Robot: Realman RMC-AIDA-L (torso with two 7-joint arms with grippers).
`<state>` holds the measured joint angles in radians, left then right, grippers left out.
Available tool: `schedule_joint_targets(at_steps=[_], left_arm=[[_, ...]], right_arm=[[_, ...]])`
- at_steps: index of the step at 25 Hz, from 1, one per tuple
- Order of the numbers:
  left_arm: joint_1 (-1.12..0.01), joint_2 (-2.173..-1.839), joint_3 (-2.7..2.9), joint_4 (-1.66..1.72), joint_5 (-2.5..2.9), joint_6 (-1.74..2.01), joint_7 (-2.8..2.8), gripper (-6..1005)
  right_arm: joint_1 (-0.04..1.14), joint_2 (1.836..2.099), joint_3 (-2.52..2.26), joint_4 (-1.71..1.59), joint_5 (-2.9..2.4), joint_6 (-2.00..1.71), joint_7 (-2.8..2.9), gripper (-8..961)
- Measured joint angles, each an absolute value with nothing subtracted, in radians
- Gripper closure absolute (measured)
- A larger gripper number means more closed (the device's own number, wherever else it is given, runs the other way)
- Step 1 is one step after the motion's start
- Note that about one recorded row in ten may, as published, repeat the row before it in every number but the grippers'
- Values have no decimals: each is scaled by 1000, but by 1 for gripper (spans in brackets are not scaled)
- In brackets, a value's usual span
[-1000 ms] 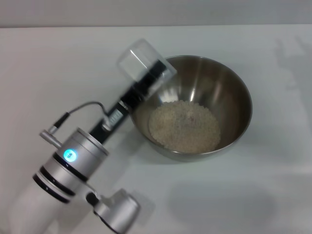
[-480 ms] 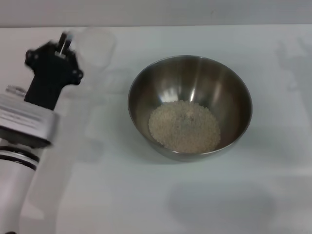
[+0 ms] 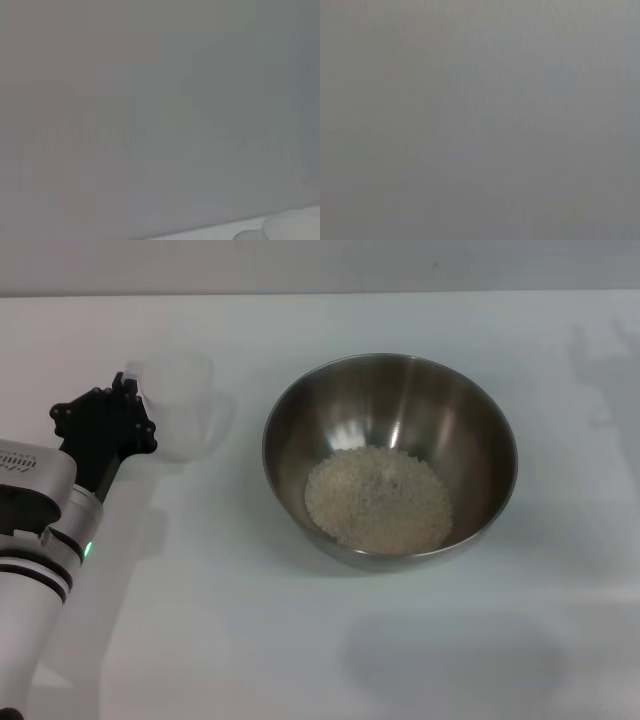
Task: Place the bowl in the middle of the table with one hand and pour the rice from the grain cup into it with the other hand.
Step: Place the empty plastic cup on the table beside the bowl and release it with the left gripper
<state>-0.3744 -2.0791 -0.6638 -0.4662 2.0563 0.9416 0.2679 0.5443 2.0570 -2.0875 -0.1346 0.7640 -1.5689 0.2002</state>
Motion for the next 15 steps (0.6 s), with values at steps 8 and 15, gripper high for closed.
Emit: schedule_joint_targets(at_steps=[8,15], left_arm=[[-381,-2080,-680,-460,2045,886,264,961],[-381,-2077,-672,-458,2048,874,190,959]], right_arm=[[539,2057,-2085,-131,764,-1578,201,411],[532,2057,-2086,-129,764,-1582,202,410]])
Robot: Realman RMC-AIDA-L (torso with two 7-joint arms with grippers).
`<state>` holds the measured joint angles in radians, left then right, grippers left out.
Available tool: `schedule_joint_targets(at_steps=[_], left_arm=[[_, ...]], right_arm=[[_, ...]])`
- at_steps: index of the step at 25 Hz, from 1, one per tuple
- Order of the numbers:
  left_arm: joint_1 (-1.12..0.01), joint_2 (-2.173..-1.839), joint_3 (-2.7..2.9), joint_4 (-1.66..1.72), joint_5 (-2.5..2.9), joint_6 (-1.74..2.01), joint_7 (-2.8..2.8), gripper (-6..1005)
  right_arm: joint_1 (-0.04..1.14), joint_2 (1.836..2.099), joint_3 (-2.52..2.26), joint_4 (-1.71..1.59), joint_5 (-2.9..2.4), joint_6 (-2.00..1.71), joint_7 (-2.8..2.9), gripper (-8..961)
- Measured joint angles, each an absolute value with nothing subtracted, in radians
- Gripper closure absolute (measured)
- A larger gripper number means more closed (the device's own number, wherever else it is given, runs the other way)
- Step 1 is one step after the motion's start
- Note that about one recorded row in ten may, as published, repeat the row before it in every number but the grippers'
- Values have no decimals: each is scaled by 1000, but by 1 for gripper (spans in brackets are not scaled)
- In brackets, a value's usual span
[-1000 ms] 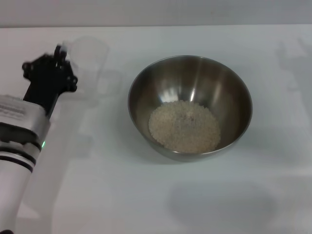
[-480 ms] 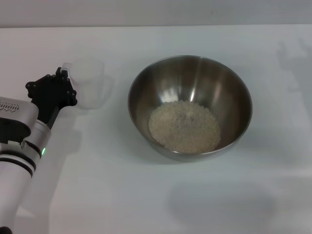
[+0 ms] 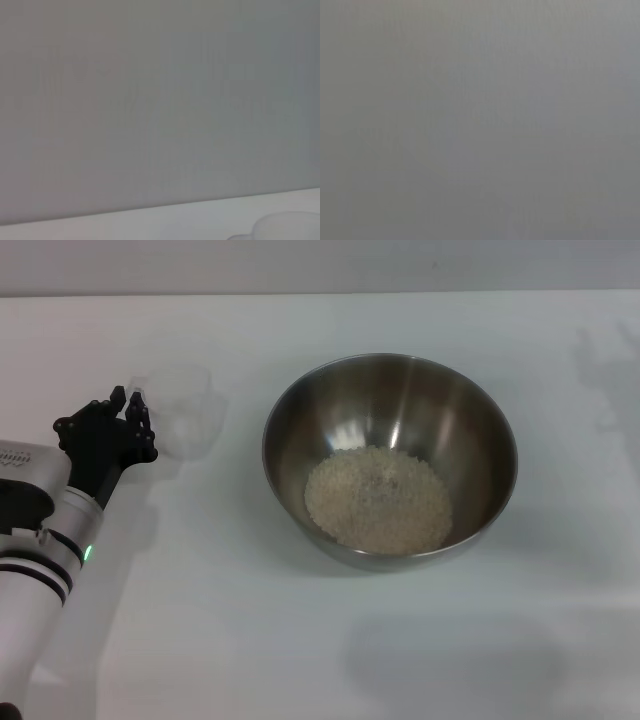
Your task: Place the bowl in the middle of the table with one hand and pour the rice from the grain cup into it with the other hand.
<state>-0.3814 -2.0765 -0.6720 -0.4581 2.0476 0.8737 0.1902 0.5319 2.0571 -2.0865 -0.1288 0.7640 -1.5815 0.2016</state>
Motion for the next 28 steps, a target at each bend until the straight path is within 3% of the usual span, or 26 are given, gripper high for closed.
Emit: schedule_joint_targets(at_steps=[15,23,28], left_arm=[[-287,-2068,-668,-498,2054,934,160,489],[-183,-2068,-597,-495,2056,1267,91,452],[-174,-2071,-573,-443,2056,1397,7,421]], right_arm=[[529,2057,-2089,-121,764,-1583,203,409],[506,2069,-2089,-120,764,-1574,201,409],[490,2078,-2091,-123,764,-1493,205,408]])
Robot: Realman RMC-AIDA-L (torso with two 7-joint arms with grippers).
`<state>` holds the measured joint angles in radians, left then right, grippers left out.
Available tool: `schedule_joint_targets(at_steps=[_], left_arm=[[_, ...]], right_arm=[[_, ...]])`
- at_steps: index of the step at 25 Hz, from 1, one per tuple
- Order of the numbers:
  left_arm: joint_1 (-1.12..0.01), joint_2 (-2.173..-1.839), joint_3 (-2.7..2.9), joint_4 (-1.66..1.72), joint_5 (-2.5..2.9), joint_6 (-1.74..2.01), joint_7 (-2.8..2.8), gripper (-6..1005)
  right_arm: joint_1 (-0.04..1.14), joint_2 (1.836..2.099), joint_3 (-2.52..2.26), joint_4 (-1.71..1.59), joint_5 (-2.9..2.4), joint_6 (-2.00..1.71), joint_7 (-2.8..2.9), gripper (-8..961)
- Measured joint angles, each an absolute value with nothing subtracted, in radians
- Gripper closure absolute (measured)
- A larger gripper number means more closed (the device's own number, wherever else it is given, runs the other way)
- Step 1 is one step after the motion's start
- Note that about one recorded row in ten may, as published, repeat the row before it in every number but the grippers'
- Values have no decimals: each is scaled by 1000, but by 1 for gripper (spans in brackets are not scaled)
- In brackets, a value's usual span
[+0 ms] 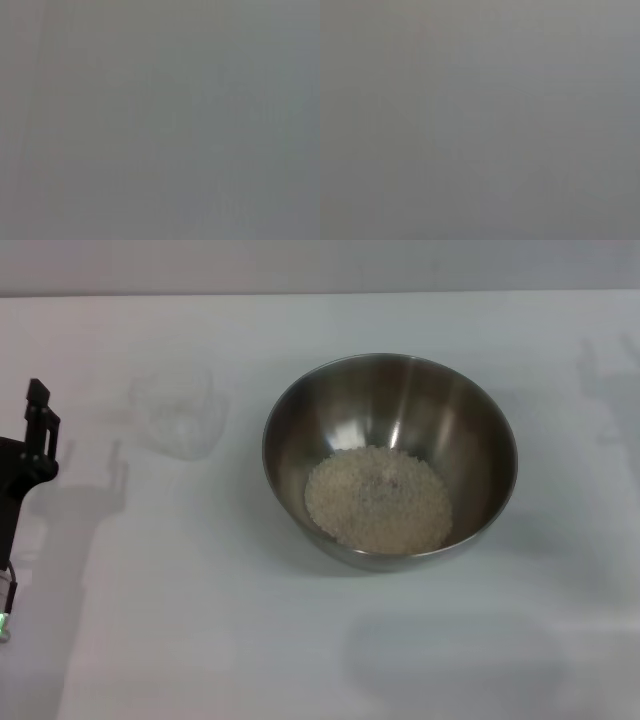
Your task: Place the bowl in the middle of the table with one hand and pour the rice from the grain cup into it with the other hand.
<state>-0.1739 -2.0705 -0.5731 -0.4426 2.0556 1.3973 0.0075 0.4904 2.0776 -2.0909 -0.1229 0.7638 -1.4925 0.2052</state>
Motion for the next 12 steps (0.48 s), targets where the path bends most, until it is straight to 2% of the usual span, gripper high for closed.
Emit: schedule_joint_targets(at_steps=[8,12], left_arm=[[-189,-2069,-566,-428,2056,1416,-29,372],[-190,-2070,-571,-427,2056,1437,-30,281]], right_arm=[[477,2079,-2107,-114,700,-1416,271,394],[464,2079,-2096,-113,678,-1418,280,340]])
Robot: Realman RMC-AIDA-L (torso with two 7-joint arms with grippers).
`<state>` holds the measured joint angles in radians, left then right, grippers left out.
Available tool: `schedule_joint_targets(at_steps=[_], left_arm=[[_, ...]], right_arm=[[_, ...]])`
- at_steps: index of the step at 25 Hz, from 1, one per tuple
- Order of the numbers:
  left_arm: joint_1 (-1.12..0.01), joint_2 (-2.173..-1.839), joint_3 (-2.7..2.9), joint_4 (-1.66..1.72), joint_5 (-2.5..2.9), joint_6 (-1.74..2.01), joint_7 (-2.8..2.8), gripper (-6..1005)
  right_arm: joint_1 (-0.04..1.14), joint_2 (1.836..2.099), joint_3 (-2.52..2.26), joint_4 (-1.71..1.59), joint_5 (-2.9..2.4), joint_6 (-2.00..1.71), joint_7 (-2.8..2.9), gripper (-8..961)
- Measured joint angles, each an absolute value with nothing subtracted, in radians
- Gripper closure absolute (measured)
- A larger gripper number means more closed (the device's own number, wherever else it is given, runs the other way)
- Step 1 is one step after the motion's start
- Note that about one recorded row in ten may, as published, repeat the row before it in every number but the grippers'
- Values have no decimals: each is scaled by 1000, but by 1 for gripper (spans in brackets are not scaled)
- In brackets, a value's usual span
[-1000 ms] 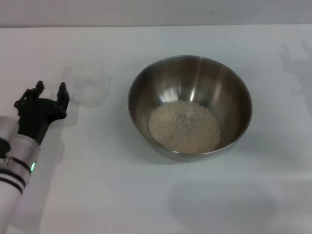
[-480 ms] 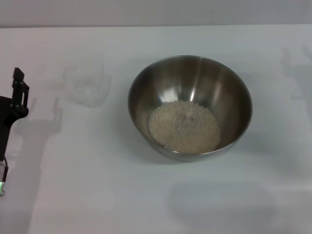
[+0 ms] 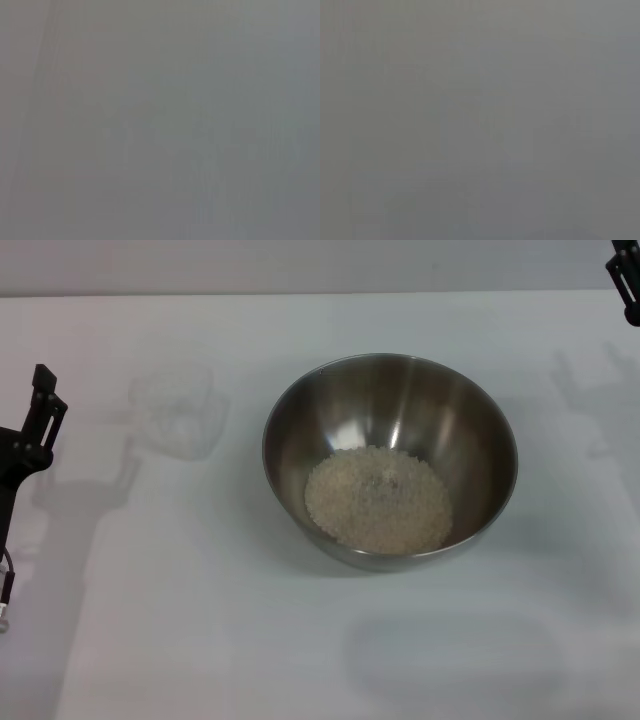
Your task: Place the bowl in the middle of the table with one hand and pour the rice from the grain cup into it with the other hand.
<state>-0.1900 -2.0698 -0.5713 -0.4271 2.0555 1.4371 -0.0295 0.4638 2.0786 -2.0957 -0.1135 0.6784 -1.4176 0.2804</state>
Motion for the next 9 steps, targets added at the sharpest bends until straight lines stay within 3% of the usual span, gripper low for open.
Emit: schedule_joint_targets(at_steps=[5,9], left_arm=[[-197,-2071,-570,-408,2054,1440,-37,167],[-206,-2074,-568,-391,2049,1435,-50,167]], right_arm=[[458,2081,-2092,-113,683,-1415,271,272],[454,2082,-2089,-115,683,-1413,255,272]])
